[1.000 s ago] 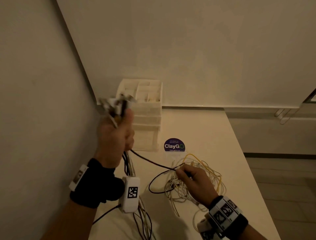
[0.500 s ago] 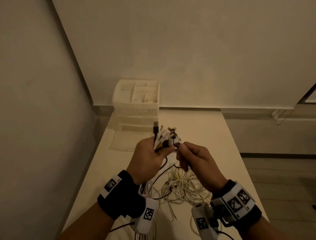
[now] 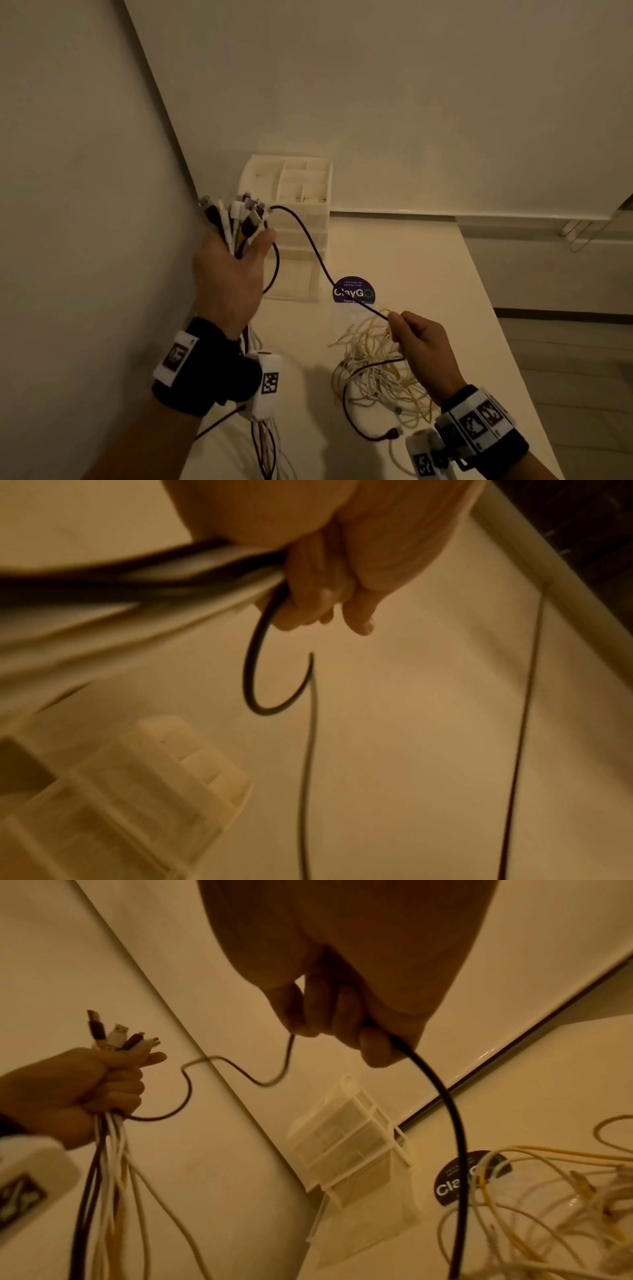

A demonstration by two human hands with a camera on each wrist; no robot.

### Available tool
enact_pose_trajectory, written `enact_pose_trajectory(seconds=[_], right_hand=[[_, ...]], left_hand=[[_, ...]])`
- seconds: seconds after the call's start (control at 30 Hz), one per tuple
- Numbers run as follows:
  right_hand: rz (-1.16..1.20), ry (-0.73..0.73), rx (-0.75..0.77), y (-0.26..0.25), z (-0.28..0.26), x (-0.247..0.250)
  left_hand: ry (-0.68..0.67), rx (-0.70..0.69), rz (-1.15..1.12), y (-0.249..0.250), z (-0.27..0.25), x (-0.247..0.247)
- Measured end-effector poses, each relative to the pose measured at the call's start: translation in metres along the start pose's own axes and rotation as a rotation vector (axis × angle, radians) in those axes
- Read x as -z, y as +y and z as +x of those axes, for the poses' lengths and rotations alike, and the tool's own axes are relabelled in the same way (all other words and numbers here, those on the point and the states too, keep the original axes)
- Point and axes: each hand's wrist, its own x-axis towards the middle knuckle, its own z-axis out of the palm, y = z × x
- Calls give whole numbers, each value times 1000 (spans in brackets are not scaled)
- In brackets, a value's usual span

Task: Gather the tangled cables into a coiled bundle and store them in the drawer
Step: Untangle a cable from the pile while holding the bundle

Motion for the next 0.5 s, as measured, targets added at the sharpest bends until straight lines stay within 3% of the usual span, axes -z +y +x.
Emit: enact_pose_trajectory(seconds=[0.07,0.2,0.27,0.5], right_hand=[[6,37,-32,-7,2,-2],[98,4,6,-32,1,-1],[136,-18,63,-49,0,0],[380,-128,144,-71,-4,7]], left_hand=[[-41,-78,4,8,-21,-11],[-457,-100,45,1,-47,-35],[-574,-83,78,-4,-53,-44],[-556,-75,81,-15,-49,-51]])
